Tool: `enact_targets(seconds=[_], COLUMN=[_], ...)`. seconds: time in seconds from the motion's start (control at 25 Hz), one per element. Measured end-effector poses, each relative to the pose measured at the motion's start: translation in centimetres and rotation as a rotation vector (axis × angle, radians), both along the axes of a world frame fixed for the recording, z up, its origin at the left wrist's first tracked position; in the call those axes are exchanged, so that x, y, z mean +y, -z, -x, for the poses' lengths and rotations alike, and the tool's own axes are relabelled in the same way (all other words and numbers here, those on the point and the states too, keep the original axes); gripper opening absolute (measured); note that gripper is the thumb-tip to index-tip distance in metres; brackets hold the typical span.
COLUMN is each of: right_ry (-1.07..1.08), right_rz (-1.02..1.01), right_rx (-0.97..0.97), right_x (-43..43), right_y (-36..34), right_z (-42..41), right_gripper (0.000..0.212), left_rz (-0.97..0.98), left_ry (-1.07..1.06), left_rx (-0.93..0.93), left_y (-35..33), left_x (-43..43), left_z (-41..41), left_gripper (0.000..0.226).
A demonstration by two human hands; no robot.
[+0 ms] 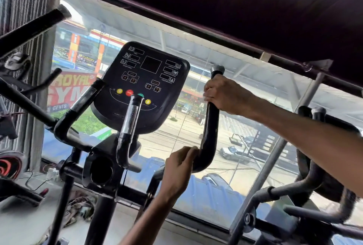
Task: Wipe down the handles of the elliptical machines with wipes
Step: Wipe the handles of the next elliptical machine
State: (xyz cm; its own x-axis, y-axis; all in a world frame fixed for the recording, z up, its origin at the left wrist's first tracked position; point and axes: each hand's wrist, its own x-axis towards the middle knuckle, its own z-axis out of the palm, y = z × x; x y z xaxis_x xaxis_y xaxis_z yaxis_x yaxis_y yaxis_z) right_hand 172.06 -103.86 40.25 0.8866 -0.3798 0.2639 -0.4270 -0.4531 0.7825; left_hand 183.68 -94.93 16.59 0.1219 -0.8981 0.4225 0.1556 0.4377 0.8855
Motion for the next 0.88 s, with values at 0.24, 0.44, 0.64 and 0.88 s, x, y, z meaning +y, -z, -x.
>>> enact_targets(seconds=[0.24,0.44,0.64,0.88], right_ry=[0.085,-0.086,-0.121,-0.030], right_rz=[-0.322,-0.319,-0.292,-0.229], right_rx=[0.089,0.040,0.044,0.100], right_x=[2.7,4.9,6.8,9.6], right_y=[2.6,4.1,7.0,10.3], right_z=[-0.8,1.2,1.7,1.3], right_gripper=[0.022,0.023,0.004,0.007], left_rz=[0.058,0.086,0.071,0.096], left_ry=[0.018,-0.037,-0.035,0.025], left_rx=[-0.012,-0.081,-0.180,-0.213], left_y=[1.1,2.5,4.6,5.5], left_x=[0.8,0.2,-1.1,-1.7], left_z=[0.1,-0.3,-1.2,-2.3], left_gripper=[0.029,0.050,0.042,0.051])
